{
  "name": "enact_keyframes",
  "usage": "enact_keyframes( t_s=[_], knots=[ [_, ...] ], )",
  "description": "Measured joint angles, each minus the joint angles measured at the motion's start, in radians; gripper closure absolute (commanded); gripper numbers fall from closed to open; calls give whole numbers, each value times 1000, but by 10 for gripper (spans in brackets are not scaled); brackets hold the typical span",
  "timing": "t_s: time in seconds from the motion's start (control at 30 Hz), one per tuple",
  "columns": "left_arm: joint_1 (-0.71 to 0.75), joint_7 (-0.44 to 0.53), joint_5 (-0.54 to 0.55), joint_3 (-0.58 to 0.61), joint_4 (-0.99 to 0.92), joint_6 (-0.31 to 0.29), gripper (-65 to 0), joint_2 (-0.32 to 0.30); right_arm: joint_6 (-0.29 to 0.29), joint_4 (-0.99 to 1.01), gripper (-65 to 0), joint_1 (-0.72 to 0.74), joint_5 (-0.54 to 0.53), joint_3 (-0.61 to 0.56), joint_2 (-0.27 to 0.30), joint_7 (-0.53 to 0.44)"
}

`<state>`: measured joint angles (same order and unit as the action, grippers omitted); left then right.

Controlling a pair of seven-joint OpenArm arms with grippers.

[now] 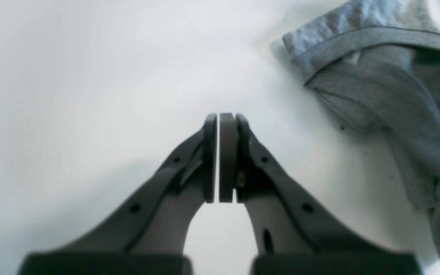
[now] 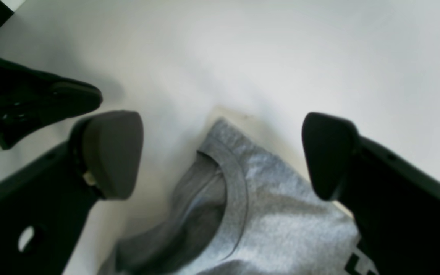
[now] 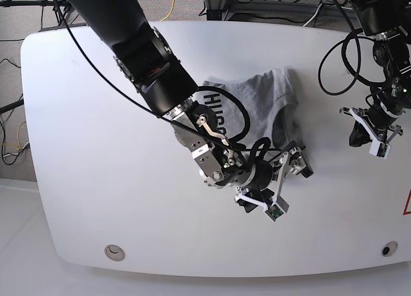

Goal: Fold the T-shirt properly
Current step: 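Pull the grasped shirt layer with the right gripper to spread the bundle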

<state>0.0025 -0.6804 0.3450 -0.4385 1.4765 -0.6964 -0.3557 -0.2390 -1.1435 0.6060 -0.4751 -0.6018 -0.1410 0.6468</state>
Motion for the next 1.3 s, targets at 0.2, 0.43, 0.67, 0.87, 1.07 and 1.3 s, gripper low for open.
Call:
enact_keyframes(
  t_s=[0.2,0.43,0.67,0.87,1.07,1.3],
  knots=[
    [0,0,0,1,0,0,0,0,-7,-3,-511,-1,-4,-5,22,29],
    [-2,0,0,0,0,0,0,-1,-5,-68,-476,-42,-4,0,119,140],
    [-3,0,-1,3,0,0,0,0,1,-259,-472,-175,1,46,188,257],
    [-3,0,0,3,0,0,0,0,-7,-371,-470,-227,-4,63,197,306],
    [-3,0,0,4,0,0,0,0,-4,-395,-438,-253,0,64,200,336],
    [-5,0,0,4,2,0,0,23,-5,-398,-364,-264,-1,-51,161,337]
  ],
)
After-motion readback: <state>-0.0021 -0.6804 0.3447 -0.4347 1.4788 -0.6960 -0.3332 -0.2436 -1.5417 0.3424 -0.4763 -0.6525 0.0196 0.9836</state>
